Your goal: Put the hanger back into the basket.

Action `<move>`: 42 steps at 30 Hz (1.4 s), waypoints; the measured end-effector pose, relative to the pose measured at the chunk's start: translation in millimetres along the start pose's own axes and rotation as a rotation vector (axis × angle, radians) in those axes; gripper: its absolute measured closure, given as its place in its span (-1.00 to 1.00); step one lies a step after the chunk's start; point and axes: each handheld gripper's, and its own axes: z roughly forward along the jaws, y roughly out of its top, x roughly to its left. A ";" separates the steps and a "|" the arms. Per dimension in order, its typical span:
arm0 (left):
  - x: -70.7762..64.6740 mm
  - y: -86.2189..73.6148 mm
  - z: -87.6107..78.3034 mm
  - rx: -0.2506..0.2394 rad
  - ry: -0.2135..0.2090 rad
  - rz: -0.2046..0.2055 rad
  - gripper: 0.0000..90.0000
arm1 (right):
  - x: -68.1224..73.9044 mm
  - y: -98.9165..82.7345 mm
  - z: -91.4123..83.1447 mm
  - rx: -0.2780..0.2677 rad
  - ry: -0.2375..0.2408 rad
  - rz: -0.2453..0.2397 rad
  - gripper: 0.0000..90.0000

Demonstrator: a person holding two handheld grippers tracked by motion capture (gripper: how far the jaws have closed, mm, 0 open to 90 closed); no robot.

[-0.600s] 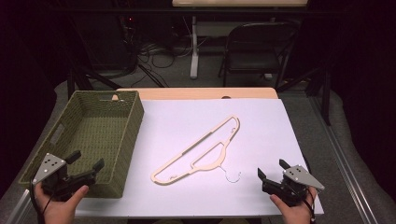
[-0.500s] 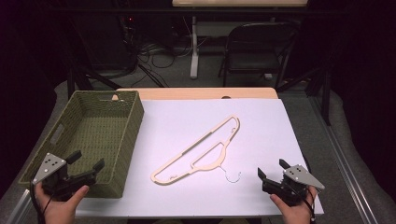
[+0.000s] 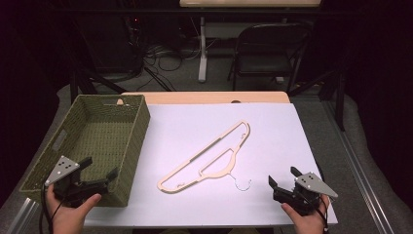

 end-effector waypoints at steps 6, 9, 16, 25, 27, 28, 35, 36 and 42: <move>-16.5 8.0 10.6 0.011 -0.028 0.027 -0.93 | 0.3 -0.1 0.0 0.002 0.009 -0.002 -0.61; -25.6 12.5 16.8 0.019 -0.055 0.042 -0.93 | 0.4 0.1 -0.4 -0.001 0.011 -0.003 -0.61; -49.3 25.7 32.8 0.037 -0.101 0.099 -0.87 | 0.5 0.4 -0.5 0.003 0.013 -0.004 -0.61; -70.7 39.1 46.5 0.038 -0.149 0.140 -0.83 | 0.2 -0.1 0.1 0.001 0.014 -0.003 -0.61; -73.9 41.2 48.3 0.043 -0.156 0.147 -0.81 | 0.2 -0.1 0.0 0.001 0.014 -0.003 -0.61; -75.3 42.1 49.3 0.046 -0.159 0.151 -0.79 | 0.1 -0.1 0.0 0.001 0.015 -0.003 -0.61; -84.1 49.9 54.4 0.075 -0.173 0.183 -0.71 | 0.1 -0.2 0.2 0.002 0.016 -0.004 -0.61; -85.5 51.1 55.2 0.079 -0.176 0.186 -0.70 | 0.1 -0.2 0.2 0.002 0.017 -0.004 -0.61; -92.1 57.8 60.1 0.096 -0.185 0.209 -0.67 | -0.3 0.1 -0.6 0.014 0.017 -0.003 -0.61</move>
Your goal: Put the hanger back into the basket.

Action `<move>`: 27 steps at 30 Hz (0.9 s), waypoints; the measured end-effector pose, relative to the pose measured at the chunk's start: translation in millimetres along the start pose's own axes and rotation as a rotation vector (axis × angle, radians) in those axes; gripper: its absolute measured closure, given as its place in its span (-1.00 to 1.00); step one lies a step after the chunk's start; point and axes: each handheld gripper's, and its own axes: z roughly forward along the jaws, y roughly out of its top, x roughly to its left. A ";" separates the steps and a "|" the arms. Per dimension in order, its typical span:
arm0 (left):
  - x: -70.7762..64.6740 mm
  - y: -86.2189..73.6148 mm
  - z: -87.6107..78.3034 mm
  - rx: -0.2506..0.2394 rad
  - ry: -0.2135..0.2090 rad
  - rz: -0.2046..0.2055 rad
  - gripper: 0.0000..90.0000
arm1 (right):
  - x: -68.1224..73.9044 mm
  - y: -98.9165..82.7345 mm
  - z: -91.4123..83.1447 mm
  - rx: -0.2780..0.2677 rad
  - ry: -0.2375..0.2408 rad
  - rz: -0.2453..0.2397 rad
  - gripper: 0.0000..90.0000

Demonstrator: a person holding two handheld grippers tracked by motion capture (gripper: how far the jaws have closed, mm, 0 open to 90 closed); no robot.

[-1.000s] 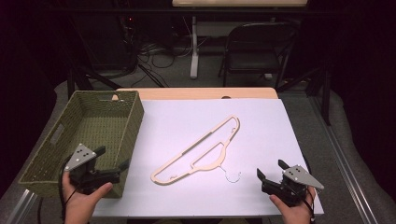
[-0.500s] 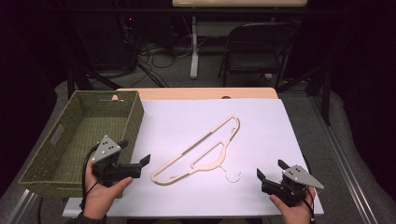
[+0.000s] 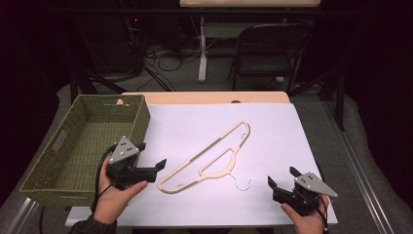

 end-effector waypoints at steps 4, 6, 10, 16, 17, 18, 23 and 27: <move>-2.0 3.6 5.0 0.016 -0.012 0.009 -0.66 | -0.3 -0.2 0.3 -0.005 -0.002 0.004 -0.61; -2.4 5.1 8.3 0.027 -0.023 0.011 -0.66 | -0.5 -0.4 0.7 -0.007 -0.001 0.006 -0.61; -2.6 8.0 15.4 0.057 -0.034 0.023 -0.62 | -0.6 -0.5 0.7 -0.007 0.000 0.005 -0.61; -2.4 12.8 26.1 0.104 -0.045 0.023 -0.60 | -0.6 -0.8 1.1 -0.003 0.001 0.013 -0.60; -2.7 14.4 30.5 0.117 -0.045 0.023 -0.60 | -0.8 -0.5 0.5 0.007 0.000 0.012 -0.60; -3.0 15.3 32.8 0.124 -0.045 0.020 -0.60 | -0.8 -0.7 0.8 0.002 -0.001 0.013 -0.60; -3.6 19.5 43.1 0.159 -0.049 0.028 -0.57 | -1.2 -0.9 1.4 0.003 0.003 0.013 -0.60; -4.7 20.9 50.6 0.176 -0.050 0.024 -0.56 | -1.6 -1.1 1.6 0.005 0.003 0.012 -0.60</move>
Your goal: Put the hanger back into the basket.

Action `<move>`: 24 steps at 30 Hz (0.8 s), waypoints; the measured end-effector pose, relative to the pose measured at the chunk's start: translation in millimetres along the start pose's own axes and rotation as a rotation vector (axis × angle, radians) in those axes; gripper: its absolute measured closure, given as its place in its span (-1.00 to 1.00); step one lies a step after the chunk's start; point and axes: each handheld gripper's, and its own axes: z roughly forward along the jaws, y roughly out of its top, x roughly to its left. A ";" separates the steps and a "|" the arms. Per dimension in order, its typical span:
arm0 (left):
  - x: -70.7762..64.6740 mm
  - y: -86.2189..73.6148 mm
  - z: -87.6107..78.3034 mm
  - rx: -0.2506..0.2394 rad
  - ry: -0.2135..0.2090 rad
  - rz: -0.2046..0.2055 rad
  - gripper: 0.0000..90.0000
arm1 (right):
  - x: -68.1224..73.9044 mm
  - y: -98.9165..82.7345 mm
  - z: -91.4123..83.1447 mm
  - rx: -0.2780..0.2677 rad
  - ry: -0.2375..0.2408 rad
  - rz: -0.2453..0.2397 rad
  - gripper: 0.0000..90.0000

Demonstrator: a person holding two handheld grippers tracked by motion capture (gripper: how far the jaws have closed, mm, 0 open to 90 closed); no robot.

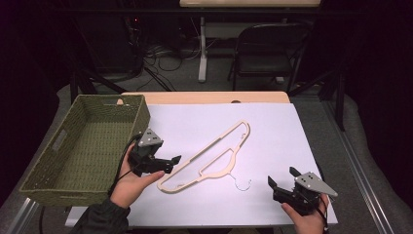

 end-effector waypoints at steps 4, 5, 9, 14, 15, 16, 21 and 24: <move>-0.9 1.8 6.3 0.023 -0.012 0.003 -0.56 | -0.3 -0.1 -0.4 0.002 0.001 0.003 -0.60; -1.5 2.3 8.2 0.019 -0.011 0.004 -0.55 | -0.4 0.0 -0.6 0.005 0.001 0.003 -0.60; -3.3 6.1 13.0 0.030 -0.018 0.005 -0.55 | -0.4 0.2 -0.8 0.004 0.001 0.002 -0.59; -5.9 11.8 19.2 0.053 -0.027 0.018 -0.52 | -0.7 -0.1 -0.4 0.003 -0.001 0.007 -0.59; -6.3 12.8 20.8 0.058 -0.029 0.018 -0.52 | -0.8 -0.1 -0.6 0.007 -0.001 0.008 -0.59; -6.6 13.6 22.4 0.064 -0.029 0.018 -0.52 | -0.8 -0.2 -0.6 0.007 -0.002 0.009 -0.59; -6.4 17.6 31.0 0.106 -0.034 0.028 -0.50 | -0.5 -0.1 -0.5 0.010 0.003 0.010 -0.59; -5.7 21.1 34.8 0.128 -0.039 0.032 -0.49 | -0.4 -0.2 0.0 0.010 0.002 0.008 -0.59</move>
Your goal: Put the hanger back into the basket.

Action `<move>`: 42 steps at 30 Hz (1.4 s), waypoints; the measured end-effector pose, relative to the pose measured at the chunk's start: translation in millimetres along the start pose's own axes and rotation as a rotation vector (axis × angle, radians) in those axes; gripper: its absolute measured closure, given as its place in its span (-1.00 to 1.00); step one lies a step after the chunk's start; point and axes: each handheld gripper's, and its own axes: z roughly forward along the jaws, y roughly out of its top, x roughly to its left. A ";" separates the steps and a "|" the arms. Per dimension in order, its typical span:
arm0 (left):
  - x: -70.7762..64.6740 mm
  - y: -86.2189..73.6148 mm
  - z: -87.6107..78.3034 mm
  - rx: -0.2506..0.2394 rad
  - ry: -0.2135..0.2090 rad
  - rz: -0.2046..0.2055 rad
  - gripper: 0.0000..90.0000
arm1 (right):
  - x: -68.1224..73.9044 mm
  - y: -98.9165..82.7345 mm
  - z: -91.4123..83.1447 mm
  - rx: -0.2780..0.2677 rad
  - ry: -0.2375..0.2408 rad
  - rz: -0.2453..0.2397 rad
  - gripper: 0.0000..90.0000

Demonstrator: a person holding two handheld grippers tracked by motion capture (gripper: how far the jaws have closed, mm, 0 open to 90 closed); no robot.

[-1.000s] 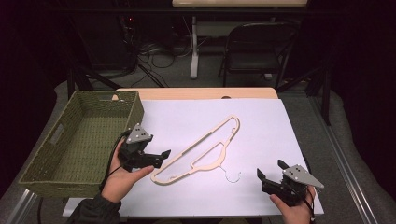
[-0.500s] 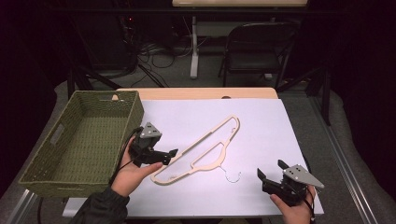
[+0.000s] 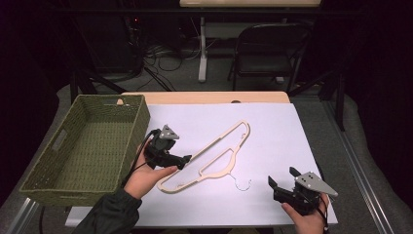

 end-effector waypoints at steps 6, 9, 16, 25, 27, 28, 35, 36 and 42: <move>0.8 7.9 8.0 0.039 -0.002 0.005 -0.46 | -1.3 0.0 -0.4 0.000 0.002 -0.003 -0.58; 0.9 9.8 12.4 0.060 -0.003 0.012 -0.42 | -1.2 -0.2 0.2 0.000 0.002 -0.003 -0.58; 3.8 14.7 30.9 0.144 0.006 0.030 -0.39 | -1.5 -0.1 0.5 0.006 0.001 -0.003 -0.58; 7.1 12.9 38.1 0.205 0.001 0.035 -0.30 | -1.7 -0.2 1.0 0.001 0.001 -0.002 -0.57; 7.5 12.1 39.4 0.219 0.000 0.042 -0.28 | -1.5 -0.1 0.9 0.001 0.003 -0.004 -0.57; 7.5 12.1 39.4 0.219 0.000 0.042 -0.26 | -1.4 0.0 1.0 0.000 0.003 -0.005 -0.56; 4.8 10.7 44.3 0.234 -0.022 0.060 -0.15 | -1.9 0.1 1.2 0.009 0.009 -0.006 -0.56; 4.7 10.3 44.6 0.237 -0.022 0.061 -0.15 | -1.9 0.0 1.2 0.009 0.009 -0.007 -0.56; 1.9 10.2 47.4 0.244 -0.029 0.075 -0.11 | -2.1 0.1 1.3 0.010 0.010 -0.008 -0.55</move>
